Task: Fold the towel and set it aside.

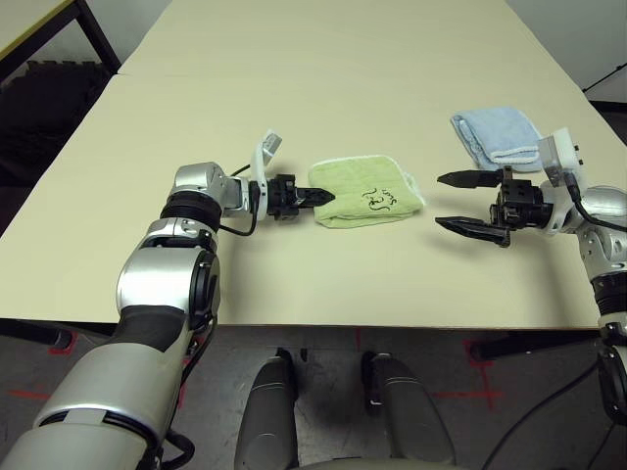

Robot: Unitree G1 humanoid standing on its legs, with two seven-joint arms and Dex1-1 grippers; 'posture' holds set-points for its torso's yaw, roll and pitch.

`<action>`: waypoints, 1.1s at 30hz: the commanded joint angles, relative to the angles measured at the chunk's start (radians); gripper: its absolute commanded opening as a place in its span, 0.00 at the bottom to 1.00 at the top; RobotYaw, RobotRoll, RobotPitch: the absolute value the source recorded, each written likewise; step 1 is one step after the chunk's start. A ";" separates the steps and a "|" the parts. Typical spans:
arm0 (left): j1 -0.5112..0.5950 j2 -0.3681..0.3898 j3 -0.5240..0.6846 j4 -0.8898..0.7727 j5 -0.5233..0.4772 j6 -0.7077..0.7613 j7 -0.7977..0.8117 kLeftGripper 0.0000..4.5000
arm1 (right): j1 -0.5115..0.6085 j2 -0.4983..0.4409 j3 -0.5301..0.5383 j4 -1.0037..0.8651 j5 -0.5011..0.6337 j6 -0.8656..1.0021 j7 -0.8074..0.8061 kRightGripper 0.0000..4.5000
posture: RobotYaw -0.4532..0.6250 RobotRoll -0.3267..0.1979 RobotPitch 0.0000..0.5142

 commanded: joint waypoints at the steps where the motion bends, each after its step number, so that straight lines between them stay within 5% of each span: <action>1: 0.001 -0.013 0.042 0.023 -0.023 -0.002 0.036 0.01 | 0.003 -0.007 0.000 0.012 0.000 -0.011 -0.002 1.00 | 0.35 0.62 0.38; 17: 0.029 0.117 0.435 0.012 -0.212 -0.339 0.394 0.01 | 0.006 0.027 -0.007 0.002 0.021 -0.011 -0.063 1.00 | 0.39 0.62 0.37; 33: 0.112 0.214 0.537 -0.057 -0.279 -0.510 0.565 0.01 | -0.042 0.127 -0.054 0.022 0.048 0.053 -0.281 1.00 | 0.43 0.62 0.35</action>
